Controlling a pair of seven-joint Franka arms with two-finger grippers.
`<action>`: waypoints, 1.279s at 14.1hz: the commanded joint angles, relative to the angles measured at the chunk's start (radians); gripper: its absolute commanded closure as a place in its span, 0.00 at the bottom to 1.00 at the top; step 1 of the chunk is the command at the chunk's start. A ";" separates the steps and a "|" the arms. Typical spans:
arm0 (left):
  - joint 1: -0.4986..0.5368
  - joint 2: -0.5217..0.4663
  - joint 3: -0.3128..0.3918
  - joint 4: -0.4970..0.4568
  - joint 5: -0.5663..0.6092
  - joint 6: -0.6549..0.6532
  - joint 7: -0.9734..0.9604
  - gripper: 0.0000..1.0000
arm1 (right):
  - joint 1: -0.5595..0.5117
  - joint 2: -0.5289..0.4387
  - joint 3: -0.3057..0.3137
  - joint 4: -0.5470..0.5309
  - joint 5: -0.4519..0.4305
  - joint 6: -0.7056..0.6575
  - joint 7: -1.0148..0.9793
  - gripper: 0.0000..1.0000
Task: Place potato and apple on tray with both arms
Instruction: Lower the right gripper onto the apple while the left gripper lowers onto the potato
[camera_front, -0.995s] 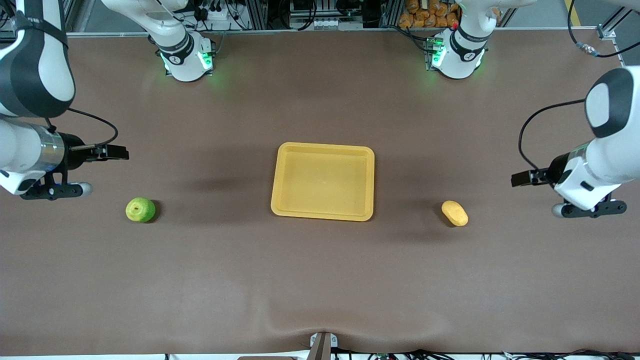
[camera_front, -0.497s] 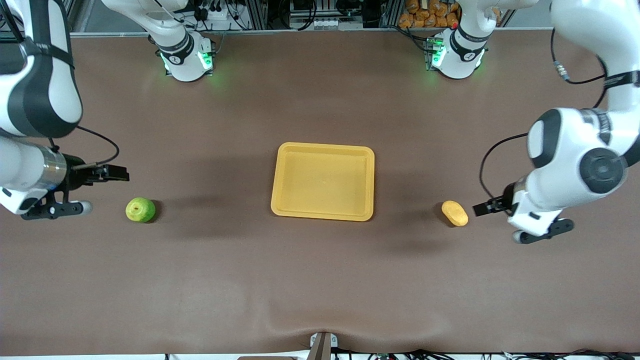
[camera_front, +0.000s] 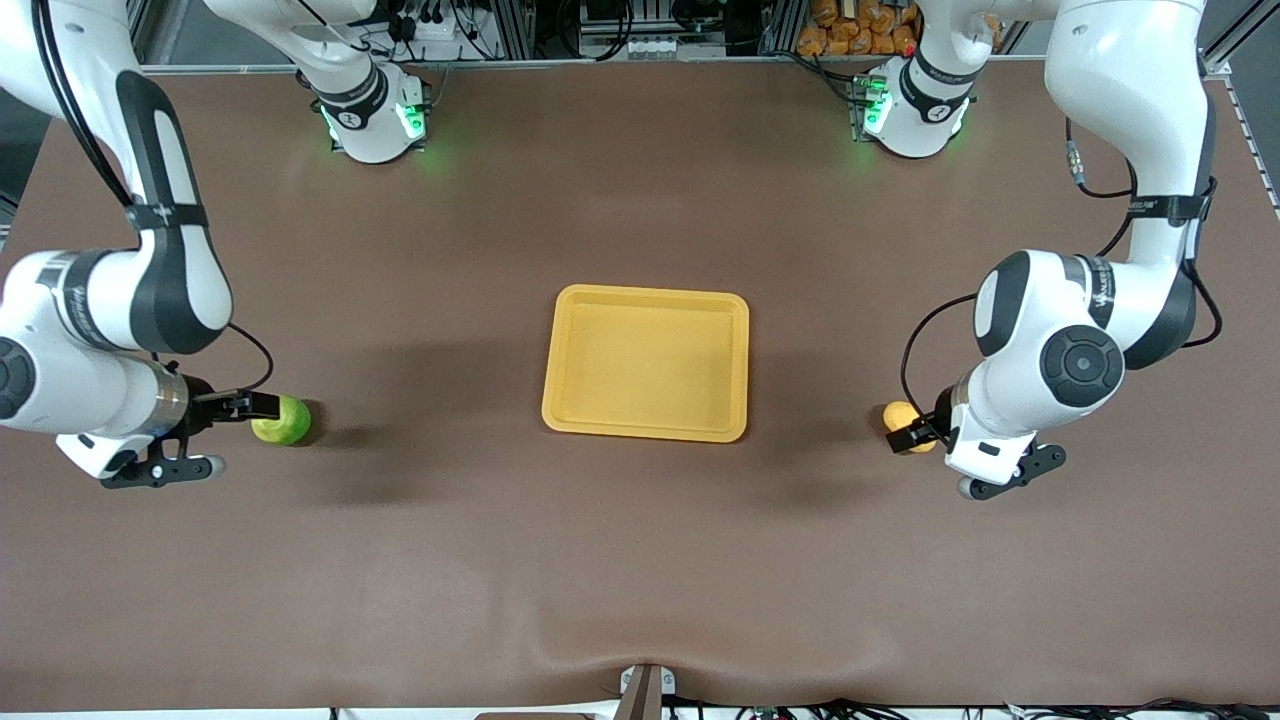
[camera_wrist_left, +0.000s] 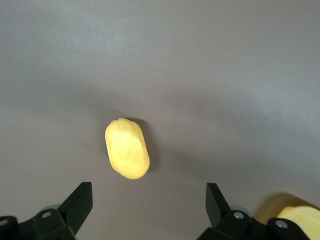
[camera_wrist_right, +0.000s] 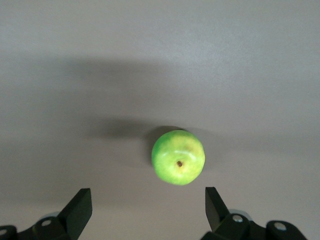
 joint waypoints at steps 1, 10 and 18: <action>0.009 0.002 0.005 -0.046 -0.008 0.055 -0.052 0.00 | -0.036 0.022 0.012 -0.007 -0.019 0.014 -0.028 0.00; 0.010 0.044 0.006 -0.098 -0.001 0.139 -0.141 0.00 | -0.069 0.117 0.014 -0.010 -0.005 0.074 -0.121 0.00; 0.012 0.099 0.012 -0.100 0.000 0.158 -0.138 0.00 | -0.086 0.183 0.015 -0.010 -0.002 0.069 -0.128 0.00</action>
